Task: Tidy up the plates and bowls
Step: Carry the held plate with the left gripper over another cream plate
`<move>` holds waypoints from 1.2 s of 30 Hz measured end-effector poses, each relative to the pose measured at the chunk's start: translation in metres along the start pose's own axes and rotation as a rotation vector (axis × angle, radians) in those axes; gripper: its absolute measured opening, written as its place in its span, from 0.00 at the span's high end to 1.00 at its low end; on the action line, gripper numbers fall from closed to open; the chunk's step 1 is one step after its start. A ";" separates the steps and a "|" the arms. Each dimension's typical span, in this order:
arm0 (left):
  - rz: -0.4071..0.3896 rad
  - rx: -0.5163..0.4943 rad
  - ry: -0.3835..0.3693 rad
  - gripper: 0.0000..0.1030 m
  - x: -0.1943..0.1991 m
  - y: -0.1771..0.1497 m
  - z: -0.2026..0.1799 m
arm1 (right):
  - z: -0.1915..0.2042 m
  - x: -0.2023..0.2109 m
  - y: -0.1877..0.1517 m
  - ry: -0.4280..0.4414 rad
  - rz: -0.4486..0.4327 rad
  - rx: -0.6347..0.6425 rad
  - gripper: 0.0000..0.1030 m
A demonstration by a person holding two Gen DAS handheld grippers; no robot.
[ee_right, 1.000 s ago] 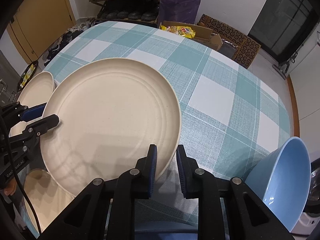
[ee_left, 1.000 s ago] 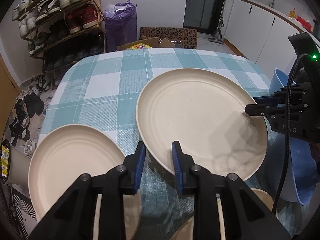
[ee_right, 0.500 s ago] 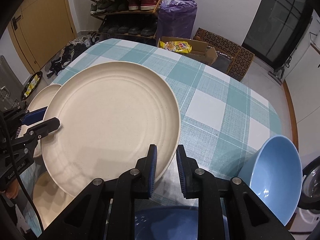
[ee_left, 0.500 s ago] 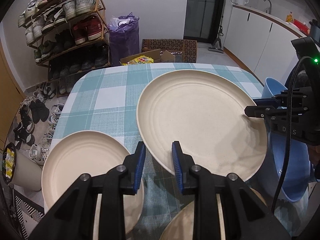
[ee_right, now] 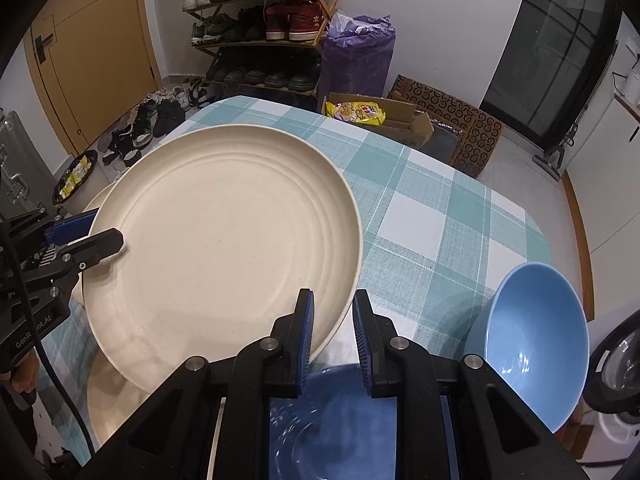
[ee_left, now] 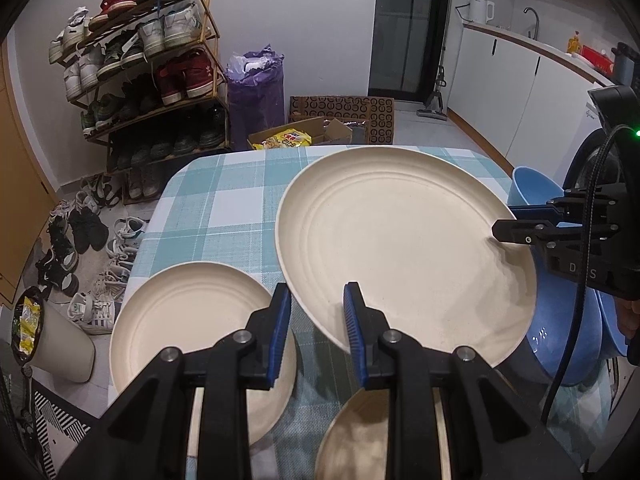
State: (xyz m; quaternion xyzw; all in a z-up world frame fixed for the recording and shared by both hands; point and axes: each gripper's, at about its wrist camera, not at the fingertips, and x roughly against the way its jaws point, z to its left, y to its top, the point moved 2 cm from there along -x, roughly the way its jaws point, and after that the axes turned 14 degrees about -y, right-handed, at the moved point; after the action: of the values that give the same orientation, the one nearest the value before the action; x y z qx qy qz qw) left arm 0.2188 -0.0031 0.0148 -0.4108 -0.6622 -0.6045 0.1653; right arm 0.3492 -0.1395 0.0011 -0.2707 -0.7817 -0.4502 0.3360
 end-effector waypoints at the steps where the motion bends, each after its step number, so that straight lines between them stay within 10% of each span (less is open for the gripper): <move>1: -0.003 -0.002 0.001 0.76 0.003 -0.001 -0.001 | 0.000 0.004 -0.001 0.001 -0.005 -0.002 0.80; 36: -0.103 -0.035 0.044 0.75 0.080 -0.049 -0.027 | 0.026 0.085 -0.065 0.022 -0.091 -0.013 0.80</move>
State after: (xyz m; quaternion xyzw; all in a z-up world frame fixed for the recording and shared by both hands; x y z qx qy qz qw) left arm 0.1268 0.0022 0.0453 -0.3656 -0.6679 -0.6327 0.1411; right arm 0.2414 -0.1350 0.0231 -0.2321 -0.7866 -0.4731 0.3219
